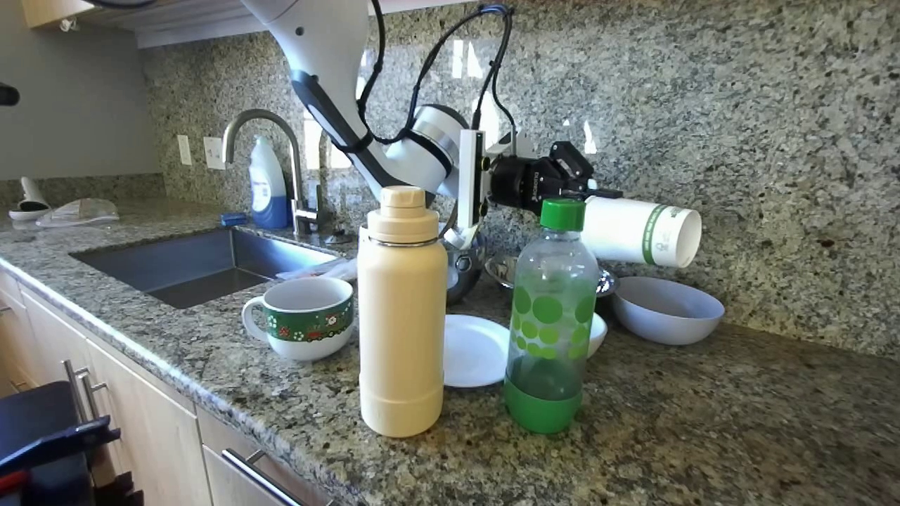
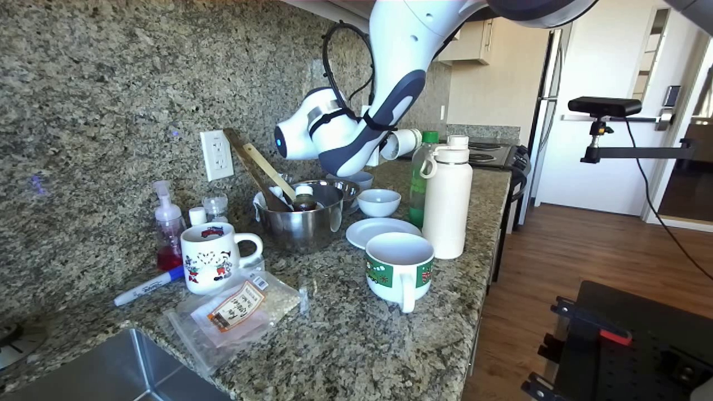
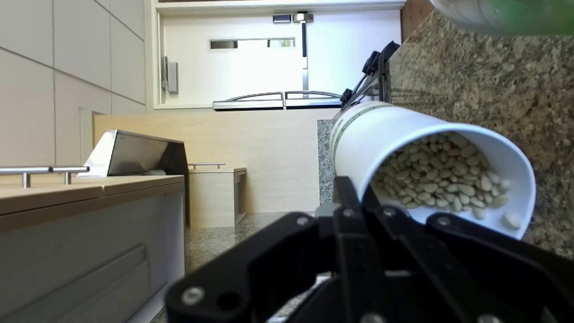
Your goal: Pour the contents of the cup in the small white bowl
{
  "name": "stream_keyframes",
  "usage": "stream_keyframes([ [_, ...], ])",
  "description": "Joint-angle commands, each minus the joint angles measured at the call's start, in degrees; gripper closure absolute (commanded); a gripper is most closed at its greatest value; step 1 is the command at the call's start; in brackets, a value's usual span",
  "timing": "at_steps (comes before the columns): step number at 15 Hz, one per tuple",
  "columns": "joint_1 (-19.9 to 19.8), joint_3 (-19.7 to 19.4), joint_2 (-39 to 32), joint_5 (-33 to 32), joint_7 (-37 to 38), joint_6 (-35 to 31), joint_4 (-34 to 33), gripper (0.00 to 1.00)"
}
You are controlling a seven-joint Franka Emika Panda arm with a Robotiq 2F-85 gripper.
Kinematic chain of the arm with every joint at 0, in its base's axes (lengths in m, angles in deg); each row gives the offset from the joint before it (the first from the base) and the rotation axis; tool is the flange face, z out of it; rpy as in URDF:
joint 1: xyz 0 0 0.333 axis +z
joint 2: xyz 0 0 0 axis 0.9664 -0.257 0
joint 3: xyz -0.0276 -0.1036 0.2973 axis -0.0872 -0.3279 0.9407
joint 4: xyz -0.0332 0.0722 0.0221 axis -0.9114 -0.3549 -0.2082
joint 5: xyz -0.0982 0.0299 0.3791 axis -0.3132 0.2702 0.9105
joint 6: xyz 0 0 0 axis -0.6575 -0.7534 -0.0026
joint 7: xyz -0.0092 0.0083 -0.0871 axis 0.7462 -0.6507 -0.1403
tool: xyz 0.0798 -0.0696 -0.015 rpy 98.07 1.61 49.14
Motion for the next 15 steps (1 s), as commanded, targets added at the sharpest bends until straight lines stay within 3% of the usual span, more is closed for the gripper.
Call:
stream_keyframes([
  [1, 0.0, 0.6, -0.4, -2.8, -2.7, 2.3, -0.4, 0.99],
  [15, -0.9, 0.8, -0.9, -10.7, -8.2, 3.7, -0.7, 0.99],
])
